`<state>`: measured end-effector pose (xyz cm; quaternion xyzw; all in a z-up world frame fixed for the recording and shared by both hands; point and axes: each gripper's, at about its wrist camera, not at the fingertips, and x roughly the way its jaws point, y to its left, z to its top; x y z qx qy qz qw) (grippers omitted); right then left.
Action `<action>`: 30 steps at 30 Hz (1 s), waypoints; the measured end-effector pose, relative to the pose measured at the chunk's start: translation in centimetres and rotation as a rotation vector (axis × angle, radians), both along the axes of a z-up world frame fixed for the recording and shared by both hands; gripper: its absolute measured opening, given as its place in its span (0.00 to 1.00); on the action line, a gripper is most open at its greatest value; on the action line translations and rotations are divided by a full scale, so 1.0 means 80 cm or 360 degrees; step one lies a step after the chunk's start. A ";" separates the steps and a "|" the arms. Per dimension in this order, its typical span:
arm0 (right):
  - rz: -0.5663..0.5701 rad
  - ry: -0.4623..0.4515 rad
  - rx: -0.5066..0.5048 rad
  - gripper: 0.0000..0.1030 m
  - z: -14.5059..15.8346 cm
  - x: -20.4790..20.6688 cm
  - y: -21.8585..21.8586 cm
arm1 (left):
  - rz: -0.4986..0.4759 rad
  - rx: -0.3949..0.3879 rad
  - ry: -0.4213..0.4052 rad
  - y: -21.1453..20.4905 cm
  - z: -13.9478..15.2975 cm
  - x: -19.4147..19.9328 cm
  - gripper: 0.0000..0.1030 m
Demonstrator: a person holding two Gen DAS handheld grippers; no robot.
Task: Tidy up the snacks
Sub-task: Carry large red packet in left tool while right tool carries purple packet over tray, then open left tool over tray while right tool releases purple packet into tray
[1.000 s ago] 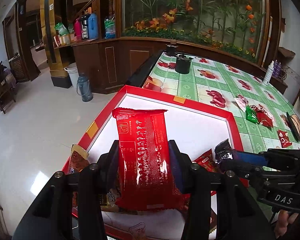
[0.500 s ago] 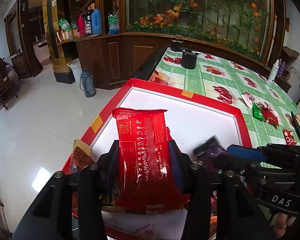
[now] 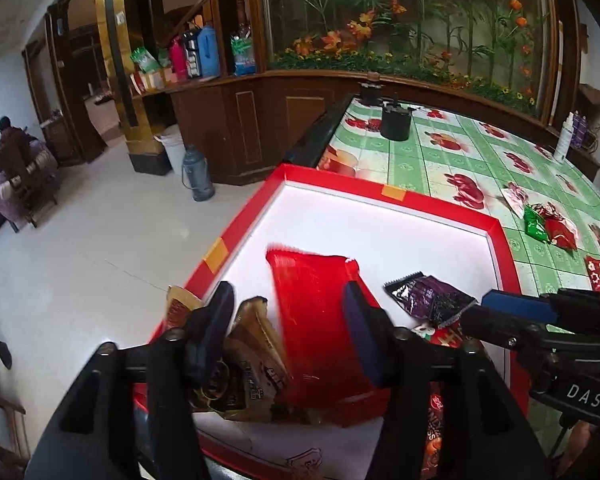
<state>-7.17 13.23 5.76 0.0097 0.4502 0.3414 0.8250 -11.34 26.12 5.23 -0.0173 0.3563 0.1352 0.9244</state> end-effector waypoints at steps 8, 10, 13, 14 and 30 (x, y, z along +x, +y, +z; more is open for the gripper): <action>-0.0021 0.0014 0.0027 0.29 0.001 -0.002 -0.015 | 0.0018 0.0102 -0.0036 -0.012 0.013 0.000 0.61; -0.0032 0.0017 0.0035 0.29 0.001 -0.002 -0.021 | 0.0015 0.0113 -0.0037 -0.017 0.015 0.001 0.62; -0.0049 0.0019 0.0047 0.29 0.002 0.000 -0.030 | 0.0004 0.0130 -0.0037 -0.024 0.017 0.003 0.62; -0.0054 0.0020 0.0052 0.29 0.002 0.001 -0.033 | -0.0001 0.0137 -0.0037 -0.027 0.018 0.004 0.62; -0.0186 0.0049 0.0118 0.30 -0.001 0.014 -0.111 | -0.0185 0.0185 0.0026 -0.093 0.021 0.028 0.62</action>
